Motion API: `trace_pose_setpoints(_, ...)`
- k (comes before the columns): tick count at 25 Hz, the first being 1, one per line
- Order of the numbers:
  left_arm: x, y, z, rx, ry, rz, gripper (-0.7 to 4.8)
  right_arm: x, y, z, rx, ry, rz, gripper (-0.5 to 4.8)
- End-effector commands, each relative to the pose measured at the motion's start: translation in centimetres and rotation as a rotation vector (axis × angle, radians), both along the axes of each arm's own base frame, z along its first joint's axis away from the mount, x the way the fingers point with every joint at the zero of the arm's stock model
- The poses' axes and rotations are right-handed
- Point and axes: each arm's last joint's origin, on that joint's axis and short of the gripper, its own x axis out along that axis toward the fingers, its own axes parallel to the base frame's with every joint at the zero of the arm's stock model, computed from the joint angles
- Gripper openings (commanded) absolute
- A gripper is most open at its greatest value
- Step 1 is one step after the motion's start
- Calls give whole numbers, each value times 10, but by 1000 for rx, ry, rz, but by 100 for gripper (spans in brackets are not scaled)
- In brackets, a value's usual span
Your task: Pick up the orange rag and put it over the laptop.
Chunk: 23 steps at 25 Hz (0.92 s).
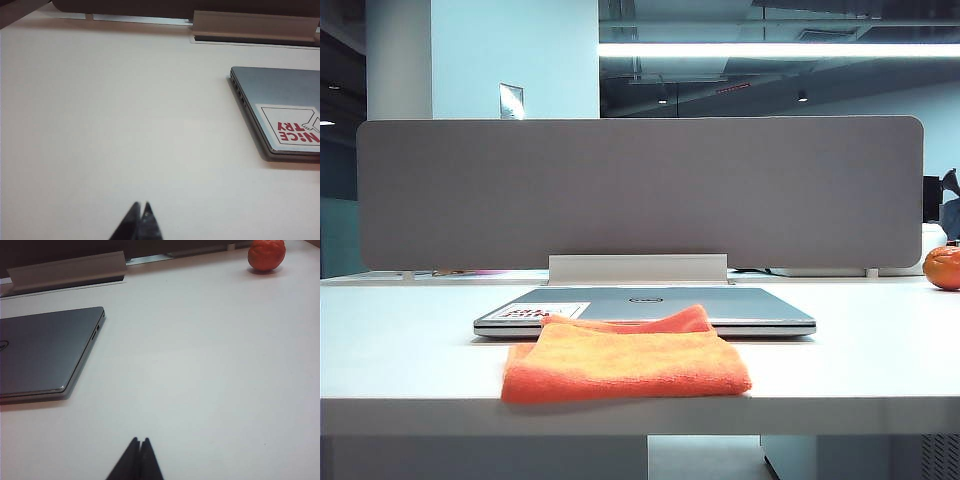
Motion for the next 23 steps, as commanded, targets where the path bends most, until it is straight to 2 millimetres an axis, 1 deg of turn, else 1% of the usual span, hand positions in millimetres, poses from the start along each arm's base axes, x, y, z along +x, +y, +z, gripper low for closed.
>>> trace_pose_setpoints(1, 0, 0, -1, 2, 12, 4, -6, 0, 0, -1, -3, -8, -2, -5)
trace_pose_setpoints(14, 0, 0, -1, 2, 12, 4, -6, 1, 0, 2, 3, -32, -3, -5)
trace_pose_setpoints(17, 0, 0, -1, 2, 12, 4, -6, 1, 1, 4, 11, -59, 36, -5)
trace_pose_setpoints(23, 0, 0, -1, 3, 12, 10, -6, 1, 5, 9, 44, -91, 166, -5)
